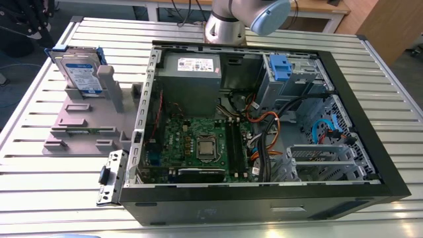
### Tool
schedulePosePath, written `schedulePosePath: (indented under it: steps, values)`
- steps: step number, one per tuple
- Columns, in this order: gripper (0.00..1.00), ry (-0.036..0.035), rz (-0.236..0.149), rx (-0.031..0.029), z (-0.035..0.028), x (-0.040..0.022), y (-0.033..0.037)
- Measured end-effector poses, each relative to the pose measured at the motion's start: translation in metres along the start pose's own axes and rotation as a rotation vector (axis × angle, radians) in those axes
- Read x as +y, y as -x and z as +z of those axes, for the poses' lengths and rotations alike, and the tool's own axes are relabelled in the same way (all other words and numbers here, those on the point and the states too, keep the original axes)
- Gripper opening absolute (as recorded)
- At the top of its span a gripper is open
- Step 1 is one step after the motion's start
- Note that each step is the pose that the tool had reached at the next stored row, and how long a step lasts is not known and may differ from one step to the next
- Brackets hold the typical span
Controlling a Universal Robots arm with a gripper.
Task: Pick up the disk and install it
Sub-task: 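Pick up the disk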
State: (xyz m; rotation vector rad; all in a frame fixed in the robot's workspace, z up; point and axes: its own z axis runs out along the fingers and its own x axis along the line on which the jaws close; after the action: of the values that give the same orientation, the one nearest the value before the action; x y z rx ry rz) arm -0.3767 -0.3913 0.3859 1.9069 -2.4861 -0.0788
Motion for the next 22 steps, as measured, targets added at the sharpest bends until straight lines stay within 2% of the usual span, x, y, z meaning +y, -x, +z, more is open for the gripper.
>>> schedulePosePath:
  steps: [22]
  values:
    - [0.11, 0.0003, -0.014, 0.0007, 0.0000, 0.0000, 0.0000]
